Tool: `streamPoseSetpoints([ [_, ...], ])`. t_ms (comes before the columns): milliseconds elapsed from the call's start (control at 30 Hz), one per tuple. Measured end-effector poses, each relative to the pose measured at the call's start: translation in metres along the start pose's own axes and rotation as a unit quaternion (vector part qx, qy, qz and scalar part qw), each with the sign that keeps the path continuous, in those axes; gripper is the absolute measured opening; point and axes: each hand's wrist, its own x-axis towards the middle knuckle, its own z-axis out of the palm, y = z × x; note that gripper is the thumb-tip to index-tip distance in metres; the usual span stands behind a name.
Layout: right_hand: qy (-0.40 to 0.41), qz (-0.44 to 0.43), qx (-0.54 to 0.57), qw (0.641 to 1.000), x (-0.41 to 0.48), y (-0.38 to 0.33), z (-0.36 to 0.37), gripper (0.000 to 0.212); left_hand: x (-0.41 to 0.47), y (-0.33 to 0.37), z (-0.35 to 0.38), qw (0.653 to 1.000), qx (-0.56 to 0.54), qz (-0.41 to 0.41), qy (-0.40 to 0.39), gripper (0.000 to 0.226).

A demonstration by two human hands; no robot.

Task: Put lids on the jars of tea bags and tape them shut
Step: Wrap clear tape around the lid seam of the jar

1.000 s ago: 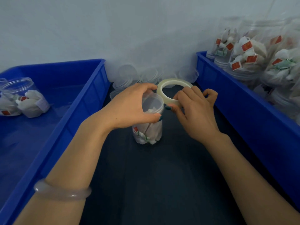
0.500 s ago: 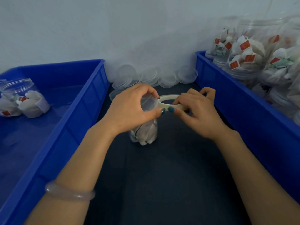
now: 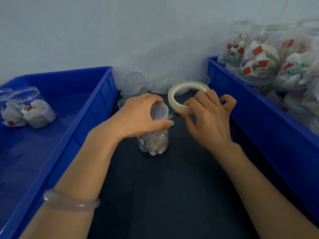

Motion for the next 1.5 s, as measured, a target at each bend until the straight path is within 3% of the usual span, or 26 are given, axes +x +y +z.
streamPoseSetpoints([
  [267,-0.032,0.042,0.000,0.999,0.001,-0.012,0.000,0.026,-0.005,0.015,0.015,0.993,0.103,-0.059,0.012,0.086],
  [367,-0.077,0.029,0.048,0.995,0.000,-0.006,0.001,0.013,-0.008,0.019,0.027,0.990,0.083,-0.079,0.084,0.085],
  [500,-0.141,0.004,0.107,0.984,0.002,0.001,0.000,0.023,-0.008,0.015,0.030,0.987,0.029,-0.076,0.137,0.083],
  [733,-0.120,0.026,0.094,0.988,0.001,-0.009,0.003,0.027,-0.013,0.004,0.016,0.993,-0.062,-0.002,0.101,0.079],
  [967,-0.106,0.075,0.117,0.985,0.000,-0.019,0.009,0.040,-0.010,0.011,0.020,0.994,-0.017,-0.011,0.103,0.097],
  [1133,-0.083,0.082,0.075,0.990,-0.001,-0.023,0.007,0.030,-0.010,0.010,0.026,0.986,-0.057,0.001,0.157,0.068],
  [1200,-0.079,0.084,0.040,0.993,0.000,-0.026,0.009,0.019,-0.010,0.011,0.026,0.985,-0.060,0.006,0.164,0.068],
  [1433,-0.072,0.147,-0.027,0.986,0.005,-0.036,0.030,0.005,-0.010,0.019,0.020,0.987,-0.060,0.005,0.151,0.074],
  [1500,-0.139,0.254,-0.041,0.956,0.021,-0.018,0.042,0.017,-0.022,0.026,0.023,0.987,-0.086,0.038,0.134,0.076],
])
